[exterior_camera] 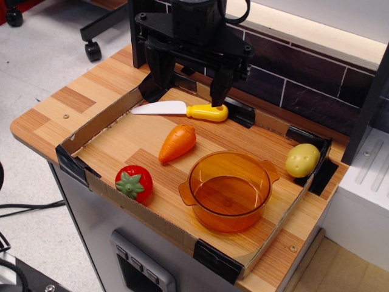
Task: Put knife in pot
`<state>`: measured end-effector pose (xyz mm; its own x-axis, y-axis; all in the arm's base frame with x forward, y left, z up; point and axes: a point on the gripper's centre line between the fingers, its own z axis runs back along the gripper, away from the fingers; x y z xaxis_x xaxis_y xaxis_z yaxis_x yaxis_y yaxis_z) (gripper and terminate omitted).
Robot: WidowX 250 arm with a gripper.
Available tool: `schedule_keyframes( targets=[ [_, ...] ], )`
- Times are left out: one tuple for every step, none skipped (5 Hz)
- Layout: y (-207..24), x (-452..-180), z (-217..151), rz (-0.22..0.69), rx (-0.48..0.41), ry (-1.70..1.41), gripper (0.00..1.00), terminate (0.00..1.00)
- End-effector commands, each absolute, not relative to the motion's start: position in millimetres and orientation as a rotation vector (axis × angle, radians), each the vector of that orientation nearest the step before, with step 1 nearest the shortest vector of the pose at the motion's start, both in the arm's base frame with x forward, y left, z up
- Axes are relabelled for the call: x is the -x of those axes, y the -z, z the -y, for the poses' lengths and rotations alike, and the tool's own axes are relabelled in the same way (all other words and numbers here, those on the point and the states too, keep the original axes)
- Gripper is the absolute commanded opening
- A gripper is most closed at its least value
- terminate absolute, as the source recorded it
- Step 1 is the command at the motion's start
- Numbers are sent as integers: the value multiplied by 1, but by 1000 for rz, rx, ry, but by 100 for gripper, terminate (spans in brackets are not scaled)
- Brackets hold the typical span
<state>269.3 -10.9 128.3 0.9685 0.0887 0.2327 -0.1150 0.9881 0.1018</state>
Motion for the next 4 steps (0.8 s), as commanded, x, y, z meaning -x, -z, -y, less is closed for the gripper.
schedule_keyframes(
  targets=[
    [-128,-269,11,230,-115,-103,100,0],
    [-126,-294,-1,187,-53,42,100,0],
    [-115,-313,-12,166,-66,206,100,0],
    [-108,-327,-17,191,-62,444,100,0]
  ],
)
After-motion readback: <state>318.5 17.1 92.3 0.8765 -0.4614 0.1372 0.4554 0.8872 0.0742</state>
